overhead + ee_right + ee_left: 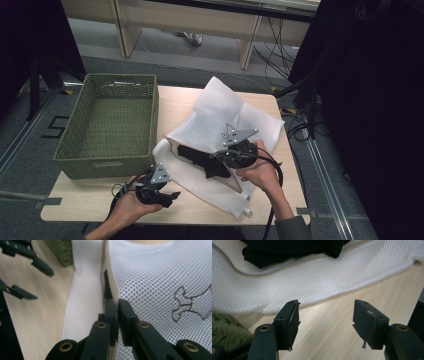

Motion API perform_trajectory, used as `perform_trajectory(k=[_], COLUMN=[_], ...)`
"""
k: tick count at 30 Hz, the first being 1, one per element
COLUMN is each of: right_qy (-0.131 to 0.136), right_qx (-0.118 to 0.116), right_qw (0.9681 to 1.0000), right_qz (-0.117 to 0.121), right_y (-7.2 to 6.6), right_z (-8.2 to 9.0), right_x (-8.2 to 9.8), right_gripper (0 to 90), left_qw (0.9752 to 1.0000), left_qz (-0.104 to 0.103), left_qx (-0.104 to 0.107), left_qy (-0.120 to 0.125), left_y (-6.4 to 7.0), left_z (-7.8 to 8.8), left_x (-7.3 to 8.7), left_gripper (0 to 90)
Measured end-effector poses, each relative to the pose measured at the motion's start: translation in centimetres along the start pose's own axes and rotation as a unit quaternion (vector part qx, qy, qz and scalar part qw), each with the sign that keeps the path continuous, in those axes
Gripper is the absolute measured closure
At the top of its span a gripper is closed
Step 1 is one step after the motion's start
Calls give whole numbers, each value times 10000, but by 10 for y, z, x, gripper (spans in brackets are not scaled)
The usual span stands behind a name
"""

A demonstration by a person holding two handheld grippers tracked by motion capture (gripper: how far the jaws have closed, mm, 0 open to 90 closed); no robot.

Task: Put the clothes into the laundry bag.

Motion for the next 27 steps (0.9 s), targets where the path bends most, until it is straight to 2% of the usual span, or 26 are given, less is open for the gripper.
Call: perform_trajectory(k=[1, 2, 3, 4, 6, 7, 9, 10, 11, 12, 13, 16, 19, 21, 23, 25, 26, 27], right_qy=[-22, -46, -56, -75, -137, -174, -263, -311, -311, -327, -291, -273, -290, -400, -516, -592, -651, -640], right_qx=[-45, -3, -29, -100, -47, -96, -92, -99, -139, -70, -94, -36, -83, -67, -143, -237, -164, -241], right_qw=[10000, 10000, 10000, 9999, 9999, 9998, 9996, 9995, 9994, 9994, 9995, 9996, 9995, 9992, 9985, 9979, 9977, 9976], right_qz=[56, -52, -56, 1, 18, -16, -25, 17, 30, -29, 118, 75, 64, 9, 74, 123, 123, 101], right_y=[-1, -3, -4, -5, -7, -9, -11, -12, -13, -12, -10, -11, -13, -16, -18, -20, -19, -21], right_z=[-2, -3, -4, -5, -8, -9, -13, -15, -18, -18, -18, -16, -17, -20, -26, -33, -34, -37], right_x=[3, 5, 7, 8, 13, 14, 18, 20, 21, 21, 20, 19, 21, 25, 30, 35, 37, 37], right_gripper=[870, 870, 870, 870, 870, 870, 869, 869, 869, 869, 869, 869, 869, 869, 869, 869, 869, 869], left_qw=[10000, 9999, 10000, 10000, 9999, 9999, 10000, 9999, 9999, 9999, 9998, 9997, 9996, 9995, 9992, 9994, 9994, 9994], left_qz=[-30, -123, 51, 25, -72, 84, 14, 125, 98, 11, -125, -110, -166, -187, -307, -198, -274, -273], left_qx=[3, -14, 8, 4, -28, 1, -32, -2, 64, 100, 103, 210, 239, 271, 240, 258, 200, 195], left_qy=[-5, 18, 64, 78, 75, 97, 40, 22, 51, 73, 70, 30, 22, 34, 60, 94, 103, 113], left_y=[-1, -3, -1, -2, -4, -2, -4, -2, 1, 5, 6, 16, 23, 27, 26, 26, 23, 21], left_z=[2, 3, 3, 4, 7, 5, 5, 1, -3, -6, -10, -26, -35, -37, -34, -34, -33, -34], left_x=[0, 0, 0, -1, -1, -1, -1, -1, -3, -4, -6, -9, -12, -13, -14, -15, -16, -16], left_gripper=[371, 370, 368, 367, 365, 364, 365, 369, 392, 426, 443, 456, 452, 451, 449, 452, 460, 475])
Point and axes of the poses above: each handheld gripper's, and its own axes: z roughly backward along the jaws, x roughly out of its underside, y roughly to its right, the point moved 7 cm from there along -z, roughly forward along the jaws
